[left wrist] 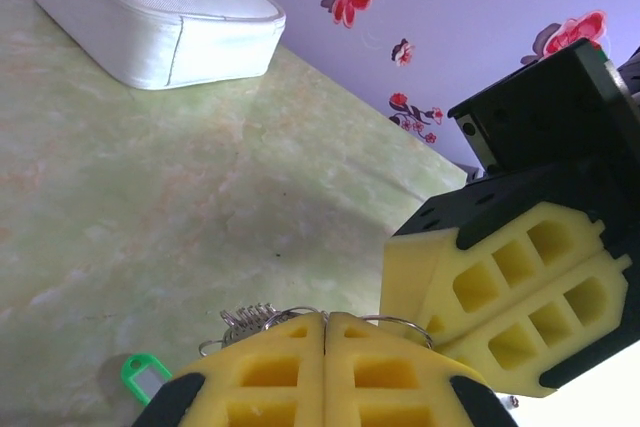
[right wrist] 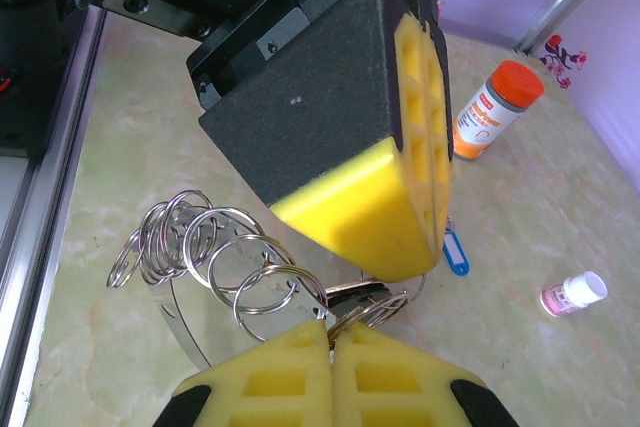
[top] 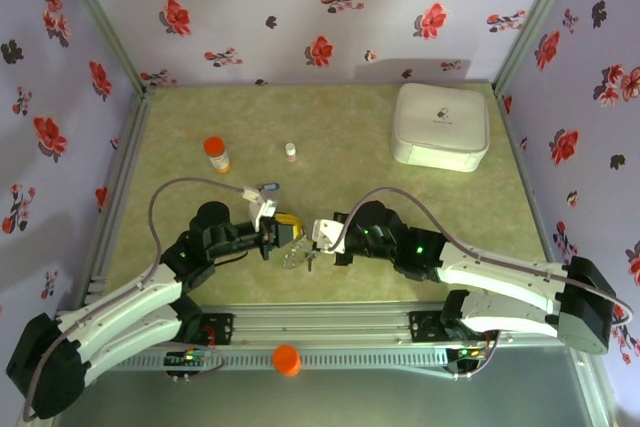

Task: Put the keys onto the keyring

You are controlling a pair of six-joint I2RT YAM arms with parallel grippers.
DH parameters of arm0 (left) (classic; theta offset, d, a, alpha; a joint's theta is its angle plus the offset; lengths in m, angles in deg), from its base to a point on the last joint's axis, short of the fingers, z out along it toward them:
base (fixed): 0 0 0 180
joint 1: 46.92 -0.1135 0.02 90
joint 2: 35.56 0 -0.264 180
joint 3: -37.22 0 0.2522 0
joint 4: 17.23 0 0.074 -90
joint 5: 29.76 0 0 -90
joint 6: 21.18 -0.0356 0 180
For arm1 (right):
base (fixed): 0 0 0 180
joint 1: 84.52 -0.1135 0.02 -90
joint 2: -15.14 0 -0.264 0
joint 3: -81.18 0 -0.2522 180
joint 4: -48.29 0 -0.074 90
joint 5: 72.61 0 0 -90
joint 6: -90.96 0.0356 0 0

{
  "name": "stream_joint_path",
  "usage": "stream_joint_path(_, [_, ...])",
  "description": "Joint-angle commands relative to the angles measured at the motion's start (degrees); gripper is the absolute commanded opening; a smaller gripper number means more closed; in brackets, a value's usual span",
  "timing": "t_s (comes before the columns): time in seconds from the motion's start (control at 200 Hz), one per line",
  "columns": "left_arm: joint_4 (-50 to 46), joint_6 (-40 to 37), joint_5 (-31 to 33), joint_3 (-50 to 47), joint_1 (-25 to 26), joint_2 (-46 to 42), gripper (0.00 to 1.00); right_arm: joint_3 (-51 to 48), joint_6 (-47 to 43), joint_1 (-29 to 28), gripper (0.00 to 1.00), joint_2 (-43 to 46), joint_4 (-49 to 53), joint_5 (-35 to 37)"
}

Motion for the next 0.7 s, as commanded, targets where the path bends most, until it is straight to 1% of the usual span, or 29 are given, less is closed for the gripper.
stream_joint_path(0.0, [-1.4,0.7,4.4,2.1,-0.8,0.7,0.0,0.8,-1.6,-1.6,0.0,1.2,-1.0,-2.8])
stream_joint_path(0.175, [-2.1,0.9,3.1,2.2,-0.9,0.7,0.0,0.5,-1.9,-1.7,0.0,1.1,-1.3,-0.8])
stream_joint_path(0.3, [-3.3,1.8,1.3,2.3,-0.8,1.1,0.0,-0.5,-2.5,-1.8,0.0,1.1,-3.6,1.8])
stream_joint_path(0.4, [-4.3,2.4,0.8,2.4,-0.8,1.3,0.0,-0.9,-2.6,-1.7,0.0,1.3,-4.8,2.6])
stream_joint_path(0.605, [-3.9,2.6,0.7,2.4,-0.9,0.9,0.0,-1.1,-2.1,-1.7,0.0,0.8,-5.5,3.1])
stream_joint_path(0.695, [-4.3,2.4,1.6,2.4,-0.8,0.9,0.0,-1.8,-0.9,-1.7,0.0,0.6,-6.7,4.7])
